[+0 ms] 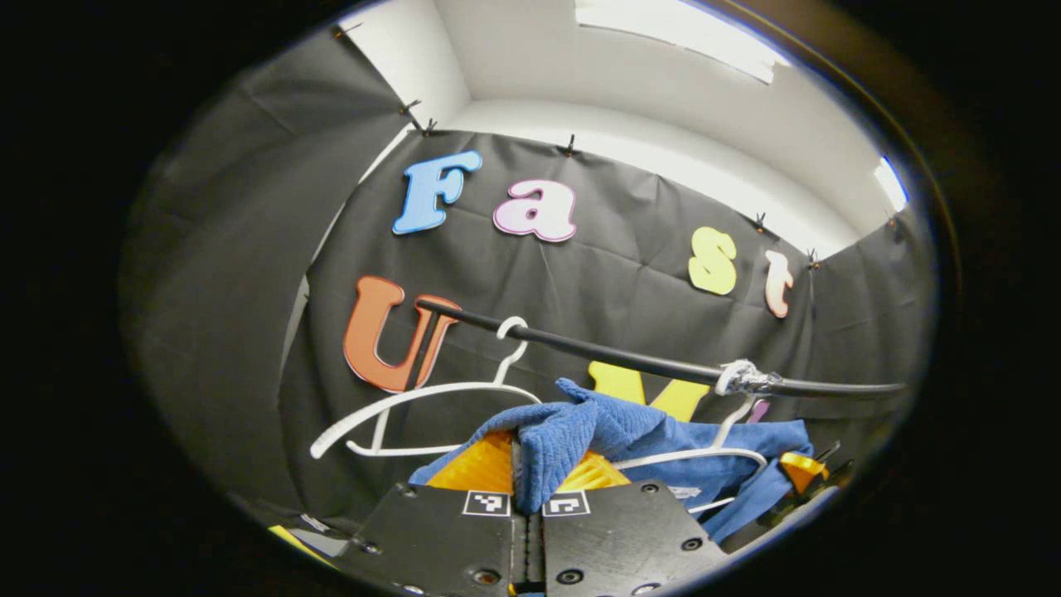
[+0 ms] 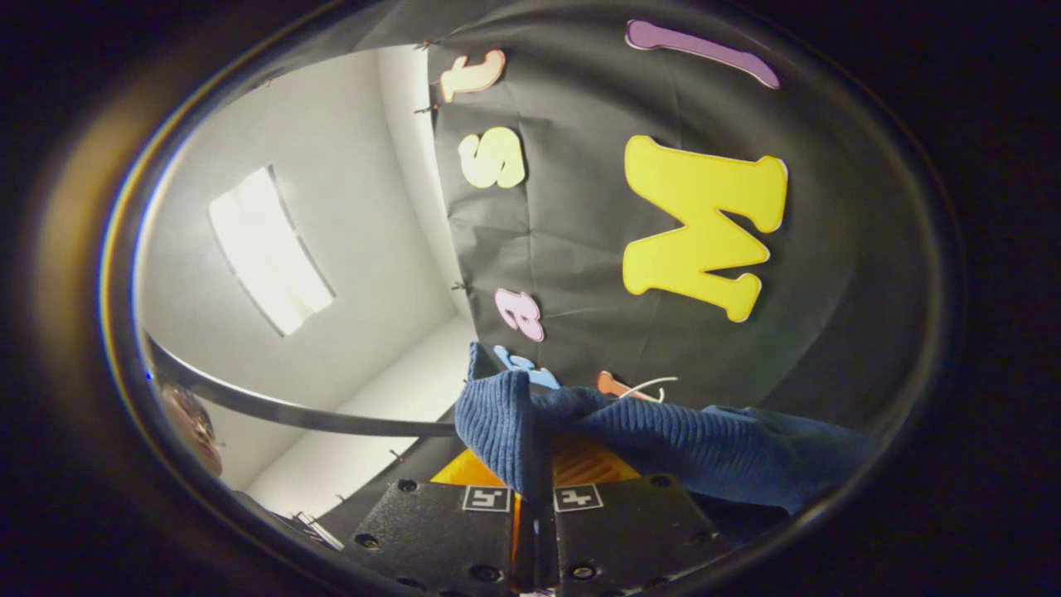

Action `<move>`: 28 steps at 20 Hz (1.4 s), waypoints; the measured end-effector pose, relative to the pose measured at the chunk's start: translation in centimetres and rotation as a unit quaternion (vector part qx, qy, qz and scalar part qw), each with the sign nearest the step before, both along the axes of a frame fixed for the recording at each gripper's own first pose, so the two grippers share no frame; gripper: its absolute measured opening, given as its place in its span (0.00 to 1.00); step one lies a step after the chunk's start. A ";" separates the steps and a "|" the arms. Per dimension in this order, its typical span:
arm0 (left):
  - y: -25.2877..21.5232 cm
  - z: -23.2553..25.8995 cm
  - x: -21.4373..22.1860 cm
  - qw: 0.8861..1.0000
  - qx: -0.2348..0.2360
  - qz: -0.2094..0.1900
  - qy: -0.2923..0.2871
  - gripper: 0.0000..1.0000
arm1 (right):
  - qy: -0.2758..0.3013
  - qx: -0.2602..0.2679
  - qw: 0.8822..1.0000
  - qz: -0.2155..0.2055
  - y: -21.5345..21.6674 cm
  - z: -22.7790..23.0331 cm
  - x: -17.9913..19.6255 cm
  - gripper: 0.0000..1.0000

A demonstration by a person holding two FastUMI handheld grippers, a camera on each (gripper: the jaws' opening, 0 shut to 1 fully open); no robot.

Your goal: Grasp the clothes on the hanger with both hands and then place them into the laundry hamper below.

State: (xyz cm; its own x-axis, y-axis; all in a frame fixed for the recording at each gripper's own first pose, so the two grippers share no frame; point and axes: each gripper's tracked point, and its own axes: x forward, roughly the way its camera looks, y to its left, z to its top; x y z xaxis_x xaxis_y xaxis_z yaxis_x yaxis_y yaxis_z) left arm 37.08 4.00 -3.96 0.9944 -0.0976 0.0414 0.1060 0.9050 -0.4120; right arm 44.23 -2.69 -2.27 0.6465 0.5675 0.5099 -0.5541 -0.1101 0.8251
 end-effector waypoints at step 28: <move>3.4 -15.3 2.1 0.970 -0.126 -0.082 0.189 0.05 | 0.135 -0.061 0.989 -0.013 -2.2 -10.1 4.3 0.05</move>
